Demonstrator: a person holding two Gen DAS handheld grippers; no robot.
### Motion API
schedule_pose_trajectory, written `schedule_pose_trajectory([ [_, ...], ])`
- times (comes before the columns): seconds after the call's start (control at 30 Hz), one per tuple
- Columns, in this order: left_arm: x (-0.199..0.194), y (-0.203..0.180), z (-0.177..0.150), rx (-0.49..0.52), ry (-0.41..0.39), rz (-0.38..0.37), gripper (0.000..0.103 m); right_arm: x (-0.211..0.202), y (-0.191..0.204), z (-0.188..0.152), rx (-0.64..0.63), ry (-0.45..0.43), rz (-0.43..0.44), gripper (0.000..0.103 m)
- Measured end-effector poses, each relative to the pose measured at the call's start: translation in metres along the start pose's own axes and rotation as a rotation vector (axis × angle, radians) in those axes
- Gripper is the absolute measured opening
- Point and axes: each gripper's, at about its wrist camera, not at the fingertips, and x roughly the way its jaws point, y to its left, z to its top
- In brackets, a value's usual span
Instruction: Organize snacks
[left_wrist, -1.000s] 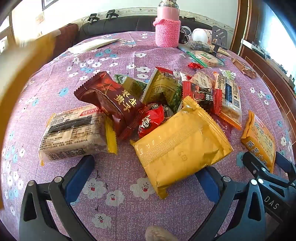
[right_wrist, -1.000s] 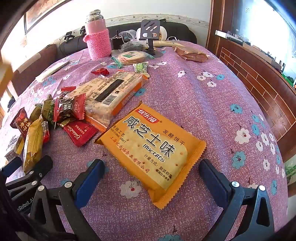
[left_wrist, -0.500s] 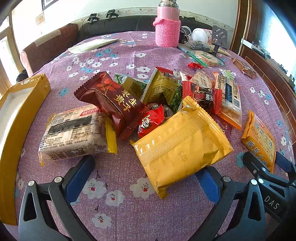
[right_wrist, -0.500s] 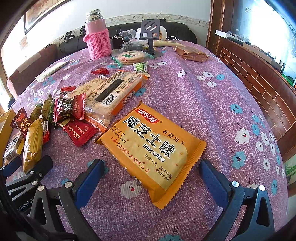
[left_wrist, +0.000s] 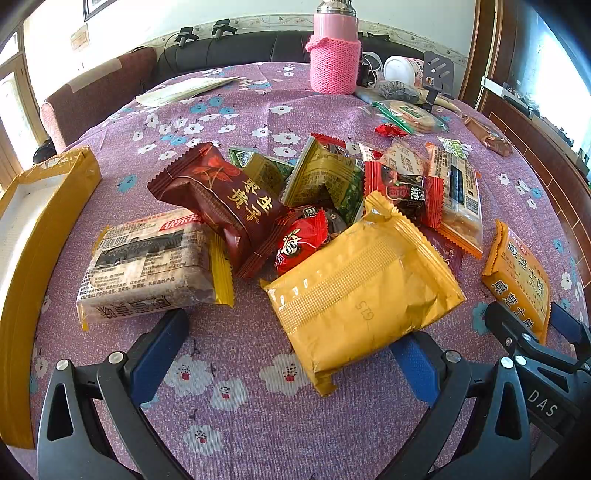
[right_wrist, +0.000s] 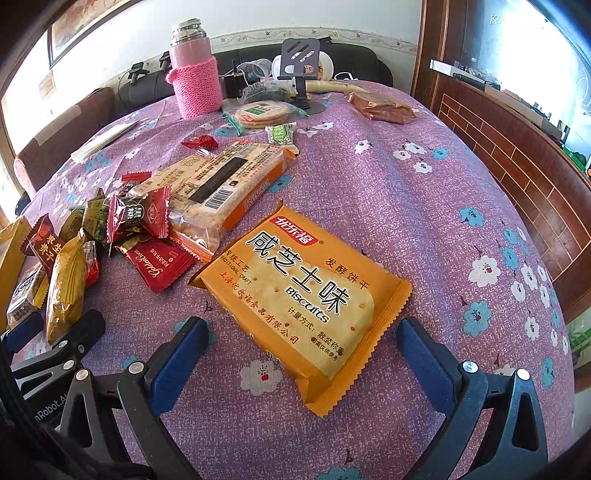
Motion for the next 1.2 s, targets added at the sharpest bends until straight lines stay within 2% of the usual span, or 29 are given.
schedule_pose_trajectory([
  [0.13,-0.001,-0.001,-0.001,0.009,0.017,-0.011,0.103,0.001,0.0,0.0,0.001,0.0,0.0,0.103],
  [0.23,-0.002,0.0,-0.002,0.067,0.062,-0.05,0.103,0.001,-0.002,0.0,0.014,0.009,0.008,0.103],
  [0.37,-0.011,0.004,-0.012,0.164,0.087,-0.118,0.103,0.003,0.0,0.001,-0.001,0.068,0.013,0.103],
  [0.47,-0.025,0.01,-0.025,0.196,0.081,-0.194,0.102,0.0,0.0,-0.001,-0.021,0.075,0.022,0.103],
  [0.53,-0.039,0.021,-0.032,0.181,0.065,-0.282,0.095,-0.003,0.0,-0.004,-0.027,0.077,0.027,0.103],
  [0.6,-0.058,0.035,-0.037,0.168,0.012,-0.32,0.094,-0.005,0.0,-0.006,-0.027,0.075,0.025,0.103],
  [0.67,-0.089,0.054,-0.04,0.18,-0.103,-0.313,0.094,-0.01,-0.001,-0.008,-0.022,0.067,0.02,0.099],
  [0.77,-0.127,0.085,-0.035,0.188,-0.263,-0.247,0.095,-0.032,-0.001,-0.015,-0.018,0.017,0.051,0.089],
  [0.8,-0.139,0.096,-0.029,0.184,-0.319,-0.222,0.096,-0.043,0.001,-0.016,-0.022,-0.017,0.065,0.089],
  [0.87,-0.147,0.115,-0.011,0.16,-0.375,-0.193,0.103,-0.067,0.007,-0.018,-0.037,-0.113,0.092,0.09],
  [0.9,-0.143,0.124,0.004,0.133,-0.368,-0.186,0.103,-0.075,0.011,-0.017,-0.039,-0.152,0.12,0.09],
  [0.93,-0.137,0.13,0.015,0.111,-0.341,-0.187,0.103,-0.077,0.015,-0.015,-0.04,-0.152,0.144,0.09],
  [1.07,-0.077,0.136,0.06,0.071,-0.139,-0.241,0.103,-0.079,0.029,-0.009,-0.018,-0.108,0.281,0.085],
  [1.2,-0.024,0.134,0.075,0.016,0.008,-0.321,0.103,-0.072,0.04,-0.013,-0.02,-0.081,0.335,0.084],
])
